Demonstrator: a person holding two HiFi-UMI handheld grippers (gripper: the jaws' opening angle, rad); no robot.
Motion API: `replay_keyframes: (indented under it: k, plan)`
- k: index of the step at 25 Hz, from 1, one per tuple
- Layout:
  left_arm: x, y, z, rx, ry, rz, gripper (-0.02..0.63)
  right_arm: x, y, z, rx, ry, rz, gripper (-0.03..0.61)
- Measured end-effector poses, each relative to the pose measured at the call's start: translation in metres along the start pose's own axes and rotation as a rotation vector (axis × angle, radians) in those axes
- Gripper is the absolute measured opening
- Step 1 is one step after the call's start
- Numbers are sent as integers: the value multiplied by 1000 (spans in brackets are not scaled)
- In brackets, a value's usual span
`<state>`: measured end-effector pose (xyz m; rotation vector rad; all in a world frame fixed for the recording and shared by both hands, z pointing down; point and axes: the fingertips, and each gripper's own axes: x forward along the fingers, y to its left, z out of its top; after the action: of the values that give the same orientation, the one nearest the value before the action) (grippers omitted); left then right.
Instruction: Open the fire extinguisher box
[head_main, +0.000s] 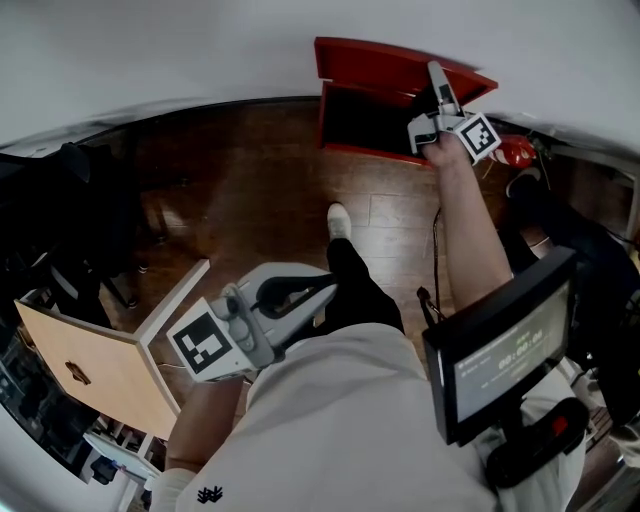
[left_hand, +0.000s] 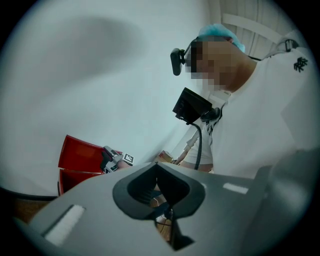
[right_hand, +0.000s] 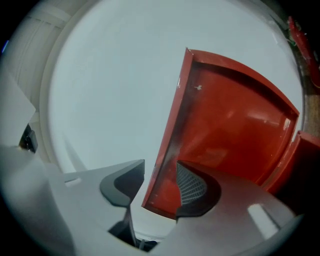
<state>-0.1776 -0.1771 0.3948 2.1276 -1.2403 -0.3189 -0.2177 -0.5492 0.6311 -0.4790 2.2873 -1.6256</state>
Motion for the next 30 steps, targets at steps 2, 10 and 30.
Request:
replay_keyframes:
  k: [2, 10, 30]
  plan:
    - [-2, -1, -5, 24, 8, -2, -5, -1, -2, 0, 10, -13, -1, 215]
    - [-22, -15, -20, 68, 16, -9, -5, -35, 13, -29, -74, 44, -46, 247]
    - [-218, -140, -84, 352, -73, -146, -5, -281, 283, -225, -445, 105, 70, 207]
